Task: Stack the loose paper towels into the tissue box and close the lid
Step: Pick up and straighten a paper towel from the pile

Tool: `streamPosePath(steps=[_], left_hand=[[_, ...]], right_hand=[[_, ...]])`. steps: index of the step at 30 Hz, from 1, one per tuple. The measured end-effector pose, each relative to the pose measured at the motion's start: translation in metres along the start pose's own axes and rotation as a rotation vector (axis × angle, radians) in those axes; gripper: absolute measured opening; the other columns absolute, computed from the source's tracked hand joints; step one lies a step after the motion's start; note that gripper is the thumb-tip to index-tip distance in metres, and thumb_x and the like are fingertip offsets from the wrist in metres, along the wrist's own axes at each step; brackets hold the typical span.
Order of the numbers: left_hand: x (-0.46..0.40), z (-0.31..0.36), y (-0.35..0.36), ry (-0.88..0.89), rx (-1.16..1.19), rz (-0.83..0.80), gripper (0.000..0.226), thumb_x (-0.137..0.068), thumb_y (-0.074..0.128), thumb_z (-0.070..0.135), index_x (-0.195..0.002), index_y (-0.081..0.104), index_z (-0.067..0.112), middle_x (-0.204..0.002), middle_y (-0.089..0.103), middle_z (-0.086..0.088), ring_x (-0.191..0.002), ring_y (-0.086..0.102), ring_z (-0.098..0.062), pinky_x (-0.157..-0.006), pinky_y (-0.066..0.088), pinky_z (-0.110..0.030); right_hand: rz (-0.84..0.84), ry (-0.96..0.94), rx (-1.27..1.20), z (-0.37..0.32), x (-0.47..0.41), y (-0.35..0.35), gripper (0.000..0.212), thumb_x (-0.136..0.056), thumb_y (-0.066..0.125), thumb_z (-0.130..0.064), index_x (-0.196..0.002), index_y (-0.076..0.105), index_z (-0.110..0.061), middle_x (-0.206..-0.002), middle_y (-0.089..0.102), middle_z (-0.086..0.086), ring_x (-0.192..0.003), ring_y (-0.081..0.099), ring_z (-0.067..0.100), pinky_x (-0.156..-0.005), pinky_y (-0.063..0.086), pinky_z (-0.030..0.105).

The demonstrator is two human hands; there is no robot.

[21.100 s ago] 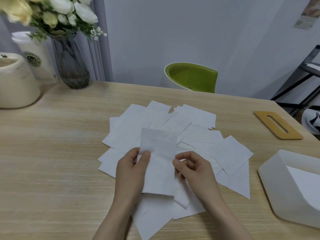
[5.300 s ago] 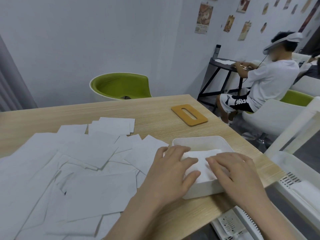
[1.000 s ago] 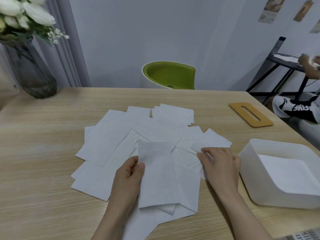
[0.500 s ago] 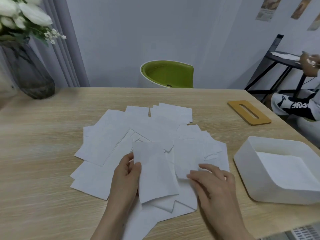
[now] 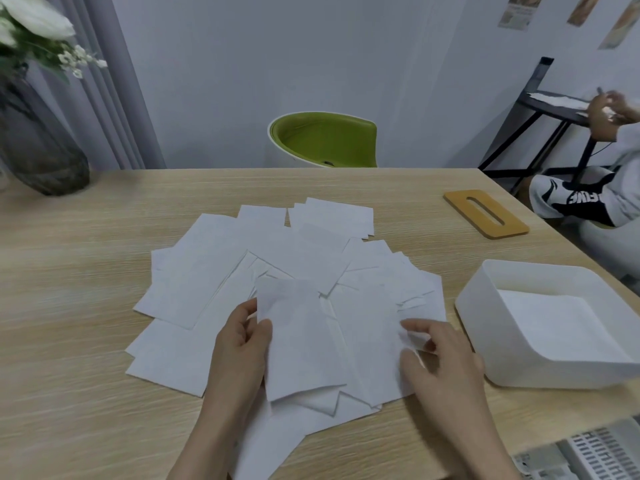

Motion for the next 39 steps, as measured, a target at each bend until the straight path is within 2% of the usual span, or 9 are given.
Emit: streamPosePath(steps=[5,11,16,20,25,29,32,36,39], left_hand=[[0.002,0.003,0.003,-0.003,0.031,-0.031,0.028,-0.098,0.050,0.011,-0.111,0.060,0.034,-0.082,0.073,-0.002,-0.068,0.066,-0.011,-0.059,0.049,-0.028],[0.004,0.005,0.006,-0.004,0.065,-0.059,0.027,-0.098,0.049,0.009,-0.109,0.060,0.032,-0.082,0.075,0.004,-0.067,0.069,-0.008,-0.049,0.050,-0.019],[0.004,0.004,0.006,-0.017,0.075,-0.059,0.028,-0.099,0.050,0.009,-0.111,0.060,0.032,-0.088,0.076,0.005,-0.076,0.072,-0.010,-0.058,0.051,-0.025],[0.003,0.003,0.006,-0.012,0.072,-0.054,0.028,-0.098,0.051,0.011,-0.111,0.061,0.034,-0.085,0.075,0.002,-0.072,0.070,-0.011,-0.056,0.050,-0.025],[0.003,0.003,0.005,-0.014,0.085,-0.054,0.029,-0.098,0.050,0.009,-0.111,0.061,0.033,-0.085,0.075,0.004,-0.072,0.070,-0.009,-0.052,0.049,-0.021],[0.003,0.001,0.005,-0.027,0.082,-0.059,0.027,-0.098,0.050,0.010,-0.111,0.061,0.031,-0.088,0.076,0.003,-0.075,0.071,-0.013,-0.057,0.051,-0.029],[0.004,0.002,0.004,-0.022,0.074,-0.063,0.023,-0.098,0.052,0.012,-0.109,0.064,0.027,-0.089,0.076,0.001,-0.078,0.072,-0.017,-0.062,0.051,-0.034],[0.003,0.003,0.003,-0.009,0.064,-0.051,0.021,-0.098,0.053,0.014,-0.107,0.065,0.027,-0.082,0.075,-0.002,-0.071,0.067,-0.015,-0.059,0.048,-0.032],[0.002,0.003,0.002,-0.005,0.079,-0.036,0.026,-0.099,0.050,0.015,-0.102,0.069,0.033,-0.085,0.068,-0.019,-0.072,0.061,-0.022,-0.065,0.044,-0.037]], right_hand=[[-0.119,0.177,0.075,0.018,-0.018,0.021,0.060,-0.074,0.076,-0.038,-0.126,0.047,-0.026,-0.098,0.052,-0.012,-0.103,0.050,0.013,-0.093,0.041,0.036],[-0.187,0.231,-0.021,0.023,-0.030,0.024,0.027,-0.068,0.078,-0.032,-0.089,0.061,-0.028,-0.079,0.064,-0.015,-0.074,0.061,0.006,-0.063,0.045,0.028],[-0.160,0.233,-0.033,0.025,-0.037,0.015,0.018,-0.067,0.078,-0.029,-0.069,0.061,-0.022,-0.067,0.063,-0.008,-0.062,0.056,0.012,-0.061,0.043,0.032],[-0.128,0.249,-0.092,0.029,-0.038,0.013,0.023,-0.068,0.077,-0.018,-0.075,0.055,-0.022,-0.064,0.059,-0.008,-0.061,0.055,0.013,-0.061,0.042,0.033],[-0.158,0.308,-0.225,0.033,-0.031,0.015,0.046,-0.071,0.079,-0.014,-0.106,0.052,-0.028,-0.073,0.061,-0.012,-0.068,0.062,0.015,-0.067,0.048,0.033],[-0.208,0.322,-0.241,0.035,-0.031,0.016,0.014,-0.077,0.076,-0.018,-0.087,0.069,-0.010,-0.073,0.071,0.001,-0.070,0.067,0.021,-0.070,0.051,0.033],[-0.205,0.276,-0.235,0.032,-0.031,0.015,0.027,-0.084,0.070,-0.018,-0.071,0.064,0.004,-0.061,0.058,0.016,-0.061,0.051,0.020,-0.062,0.034,0.030],[-0.063,0.237,-0.395,0.019,-0.029,0.001,0.022,-0.089,0.065,-0.014,-0.067,0.066,-0.009,-0.055,0.061,0.006,-0.056,0.051,0.017,-0.059,0.035,0.030],[-0.090,0.294,-0.682,0.005,-0.022,0.010,0.015,-0.091,0.060,-0.011,-0.080,0.070,-0.010,-0.070,0.074,0.005,-0.060,0.065,0.015,-0.059,0.049,0.026]])
Point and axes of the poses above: each hand's wrist, its own x-axis away from the middle knuckle, its own y-axis out of the palm, z = x × y, the point moved 10 cm from there along -x, towards the middle knuckle
